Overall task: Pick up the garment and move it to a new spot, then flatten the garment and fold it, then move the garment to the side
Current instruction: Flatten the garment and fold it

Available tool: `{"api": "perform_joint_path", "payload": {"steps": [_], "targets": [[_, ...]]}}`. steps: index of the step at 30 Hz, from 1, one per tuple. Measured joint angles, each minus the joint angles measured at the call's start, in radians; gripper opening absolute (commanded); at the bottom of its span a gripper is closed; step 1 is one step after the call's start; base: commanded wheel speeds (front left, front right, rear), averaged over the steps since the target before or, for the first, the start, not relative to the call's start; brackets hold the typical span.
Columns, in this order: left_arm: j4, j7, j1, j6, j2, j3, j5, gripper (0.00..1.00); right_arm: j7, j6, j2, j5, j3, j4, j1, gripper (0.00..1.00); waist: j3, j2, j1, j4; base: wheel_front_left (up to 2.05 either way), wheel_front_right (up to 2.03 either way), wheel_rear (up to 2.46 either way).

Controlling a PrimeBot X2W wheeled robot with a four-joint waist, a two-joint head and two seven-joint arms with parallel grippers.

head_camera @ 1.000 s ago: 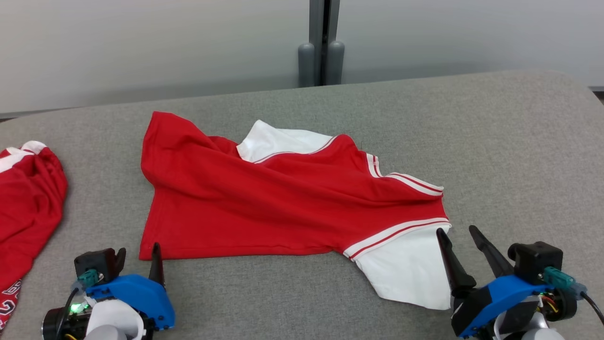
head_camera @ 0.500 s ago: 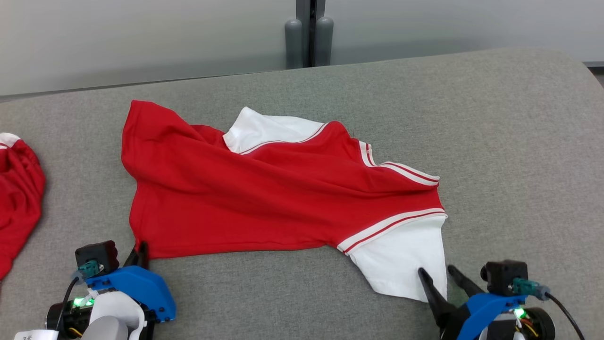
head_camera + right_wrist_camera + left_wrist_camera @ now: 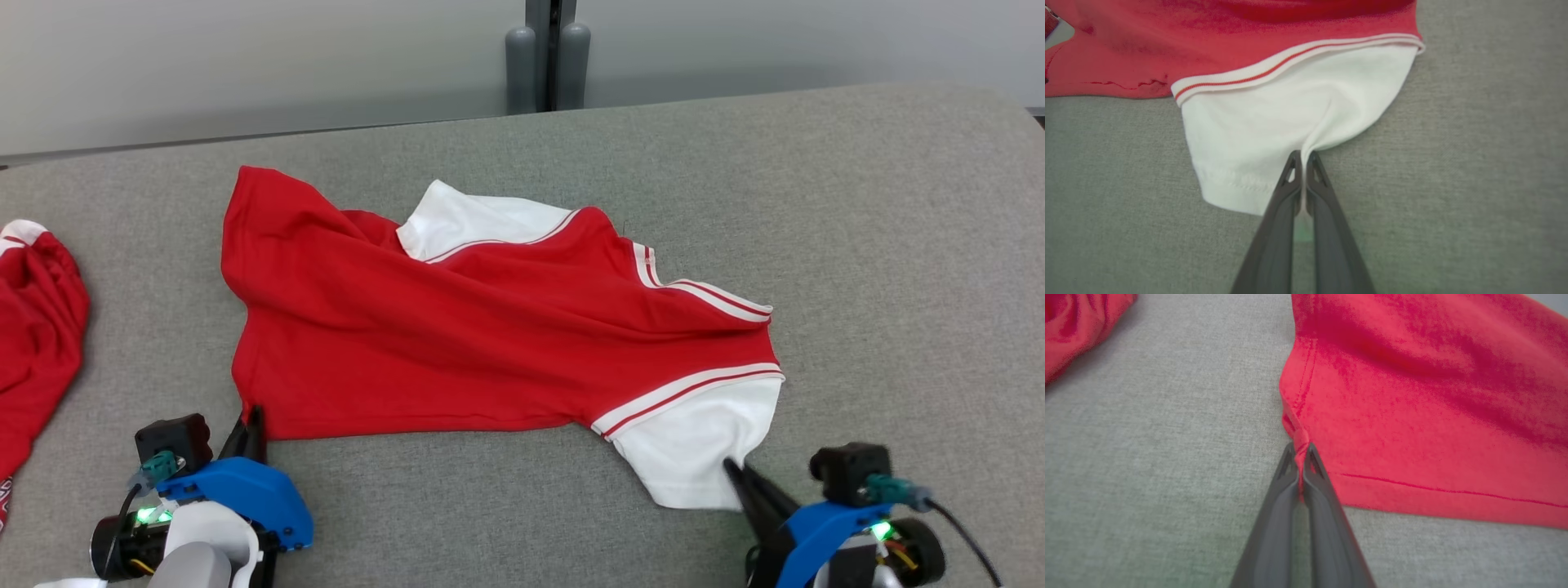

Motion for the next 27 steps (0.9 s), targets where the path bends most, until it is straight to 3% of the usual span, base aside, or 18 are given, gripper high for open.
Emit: {"api": "perform_joint_path", "payload": {"steps": [6, 12, 19, 22, 27], "targets": [[-0.047, -0.081, -0.004, -0.034, -0.014, 0.019, -0.036, 0.0, -0.046, 0.001, 0.001, -0.019, -0.079, -0.1, -0.015, 0.0, -0.031, 0.0, 0.0, 0.003, 0.0, 0.0, 0.0], [-0.227, -0.104, -0.005, -0.062, -0.033, 0.048, -0.097, 0.0, -0.054, 0.001, 0.001, -0.013, -0.168, -0.257, -0.022, 0.0, -0.08, 0.0, 0.0, 0.008, 0.0, 0.0, 0.0], [-0.562, 0.005, 0.005, -0.071, -0.027, 0.085, -0.206, 0.0, 0.002, 0.001, 0.001, -0.044, -0.217, -0.483, -0.069, 0.0, -0.13, 0.0, -0.0001, 0.0, 0.0, 0.0, 0.0], [-0.703, 0.083, 0.004, -0.067, 0.003, 0.083, -0.223, 0.0, 0.037, 0.001, -0.006, -0.075, -0.231, -0.568, -0.109, 0.0, -0.141, 0.0, -0.0001, -0.004, 0.0, 0.0, 0.0], [-0.882, 0.203, -0.024, -0.034, 0.042, 0.085, -0.249, 0.0, 0.1, 0.001, -0.086, -0.091, -0.244, -0.661, -0.206, 0.0, -0.131, 0.0, -0.0001, -0.014, 0.0, 0.0, 0.0]]}}
